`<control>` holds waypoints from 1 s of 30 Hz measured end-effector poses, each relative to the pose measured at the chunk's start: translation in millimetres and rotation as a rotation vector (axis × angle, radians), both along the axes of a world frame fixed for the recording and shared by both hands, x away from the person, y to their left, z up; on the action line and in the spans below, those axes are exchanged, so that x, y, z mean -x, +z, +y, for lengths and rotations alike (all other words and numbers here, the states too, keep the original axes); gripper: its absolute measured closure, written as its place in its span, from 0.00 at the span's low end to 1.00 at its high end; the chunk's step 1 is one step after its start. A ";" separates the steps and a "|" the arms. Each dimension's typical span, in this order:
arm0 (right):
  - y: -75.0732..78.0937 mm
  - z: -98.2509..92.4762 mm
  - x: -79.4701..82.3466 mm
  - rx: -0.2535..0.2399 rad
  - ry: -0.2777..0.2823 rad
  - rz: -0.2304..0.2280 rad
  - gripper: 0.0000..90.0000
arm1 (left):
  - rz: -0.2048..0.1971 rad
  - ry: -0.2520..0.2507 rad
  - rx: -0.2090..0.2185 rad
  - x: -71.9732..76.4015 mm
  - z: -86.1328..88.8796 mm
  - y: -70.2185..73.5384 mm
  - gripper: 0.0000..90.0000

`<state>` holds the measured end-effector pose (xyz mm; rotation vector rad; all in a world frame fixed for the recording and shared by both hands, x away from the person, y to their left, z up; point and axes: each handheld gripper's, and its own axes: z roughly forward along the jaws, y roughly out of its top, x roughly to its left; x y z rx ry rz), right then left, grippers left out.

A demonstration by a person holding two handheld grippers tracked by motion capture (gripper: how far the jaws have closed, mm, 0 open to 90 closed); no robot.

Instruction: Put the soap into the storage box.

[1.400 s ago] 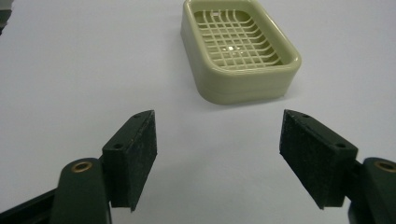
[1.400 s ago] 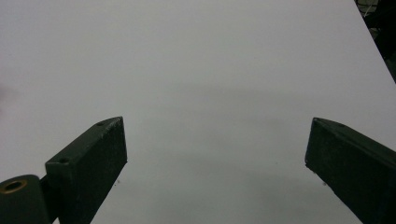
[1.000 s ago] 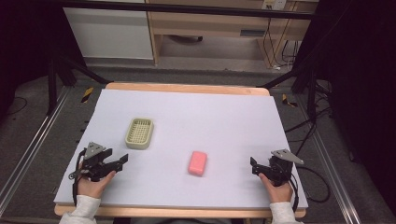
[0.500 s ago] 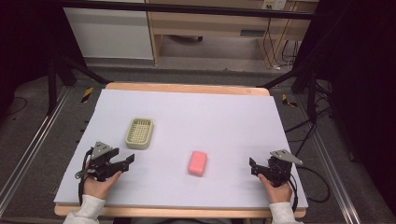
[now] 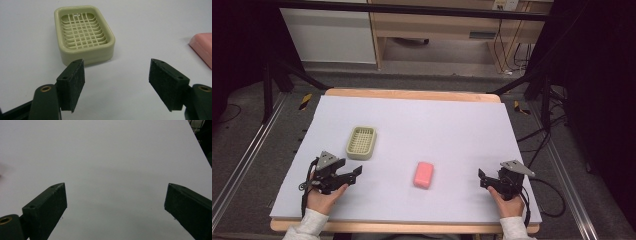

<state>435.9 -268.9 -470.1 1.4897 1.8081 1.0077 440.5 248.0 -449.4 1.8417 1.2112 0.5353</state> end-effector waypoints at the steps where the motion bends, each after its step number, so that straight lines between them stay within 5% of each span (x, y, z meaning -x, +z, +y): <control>1: 0.1 0.1 0.0 0.000 0.001 0.000 0.05 | -0.002 -0.001 -0.002 -0.1 -0.7 0.7 0.32; 30: 1.6 5.6 0.2 -0.002 0.029 0.001 0.05 | -0.013 -0.087 -0.010 -8.4 -39.9 20.1 0.30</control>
